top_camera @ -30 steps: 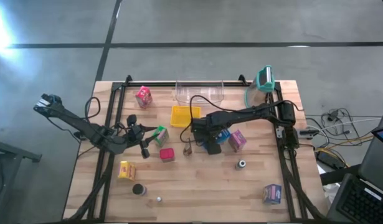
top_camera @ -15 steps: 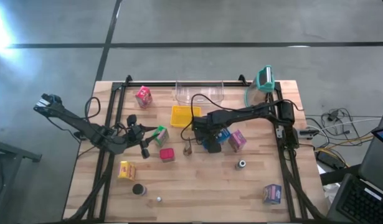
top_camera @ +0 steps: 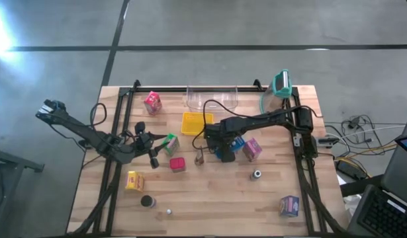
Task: Pick & Place Kitchen Items
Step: Remove the orange food coloring bottle from the blue bin
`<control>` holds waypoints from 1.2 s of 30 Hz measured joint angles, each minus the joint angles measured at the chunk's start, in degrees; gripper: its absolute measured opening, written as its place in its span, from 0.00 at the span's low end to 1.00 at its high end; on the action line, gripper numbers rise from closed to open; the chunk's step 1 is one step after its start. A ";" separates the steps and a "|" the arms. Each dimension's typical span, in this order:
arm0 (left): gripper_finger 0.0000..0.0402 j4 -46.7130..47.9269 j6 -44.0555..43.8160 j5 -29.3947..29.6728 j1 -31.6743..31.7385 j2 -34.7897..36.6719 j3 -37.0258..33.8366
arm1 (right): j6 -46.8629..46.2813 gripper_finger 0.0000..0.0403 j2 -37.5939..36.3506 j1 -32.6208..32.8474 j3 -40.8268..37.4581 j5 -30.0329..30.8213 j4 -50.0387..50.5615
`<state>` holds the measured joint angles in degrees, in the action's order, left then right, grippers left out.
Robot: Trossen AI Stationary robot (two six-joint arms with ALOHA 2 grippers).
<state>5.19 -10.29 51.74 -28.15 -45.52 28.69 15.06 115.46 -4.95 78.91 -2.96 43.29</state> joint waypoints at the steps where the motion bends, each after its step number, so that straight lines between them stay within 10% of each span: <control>1: 0.34 0.00 0.01 0.00 -0.01 0.00 0.00 | 0.12 0.18 -0.02 0.00 0.02 0.04 0.00; 36: 0.34 0.00 0.01 0.00 -0.01 0.00 0.00 | -0.38 0.20 -11.47 0.35 2.45 0.08 3.20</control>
<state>5.19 -10.28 51.75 -28.16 -45.52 28.69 14.68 103.99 -4.60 81.36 -2.87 46.49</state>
